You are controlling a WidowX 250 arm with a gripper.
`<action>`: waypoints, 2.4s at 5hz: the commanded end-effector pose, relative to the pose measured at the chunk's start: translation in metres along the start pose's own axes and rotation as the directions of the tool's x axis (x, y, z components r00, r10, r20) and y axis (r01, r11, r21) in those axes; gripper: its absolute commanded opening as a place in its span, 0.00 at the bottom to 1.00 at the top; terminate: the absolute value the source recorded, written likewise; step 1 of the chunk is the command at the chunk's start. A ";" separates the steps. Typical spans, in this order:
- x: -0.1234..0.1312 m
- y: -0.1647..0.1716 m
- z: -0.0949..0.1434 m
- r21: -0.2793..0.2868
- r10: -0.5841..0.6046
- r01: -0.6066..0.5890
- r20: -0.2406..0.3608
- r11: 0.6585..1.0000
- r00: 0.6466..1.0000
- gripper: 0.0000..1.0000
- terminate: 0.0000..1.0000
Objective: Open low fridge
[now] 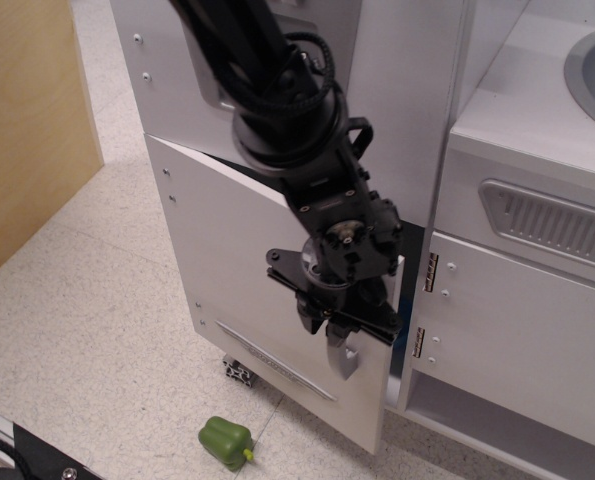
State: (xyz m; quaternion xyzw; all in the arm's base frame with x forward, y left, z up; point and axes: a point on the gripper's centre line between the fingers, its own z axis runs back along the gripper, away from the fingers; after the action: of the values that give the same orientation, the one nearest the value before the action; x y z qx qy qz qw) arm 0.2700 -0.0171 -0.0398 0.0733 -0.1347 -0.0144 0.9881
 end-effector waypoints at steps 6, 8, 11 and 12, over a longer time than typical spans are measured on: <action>0.056 0.001 0.100 -0.140 0.018 -0.006 0.079 0.990 0.997 1.00 0.00; 0.058 -0.010 0.065 -0.159 -0.034 0.054 0.125 0.986 0.992 1.00 0.00; 0.024 0.023 0.019 -0.028 -0.027 0.025 -0.046 0.999 0.999 1.00 0.00; 0.012 0.039 0.015 -0.021 -0.051 0.049 -0.088 0.999 0.995 1.00 0.00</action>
State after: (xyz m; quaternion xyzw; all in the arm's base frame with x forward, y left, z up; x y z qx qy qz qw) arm 0.2749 0.0151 -0.0228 0.0681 -0.0799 -0.0383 0.9937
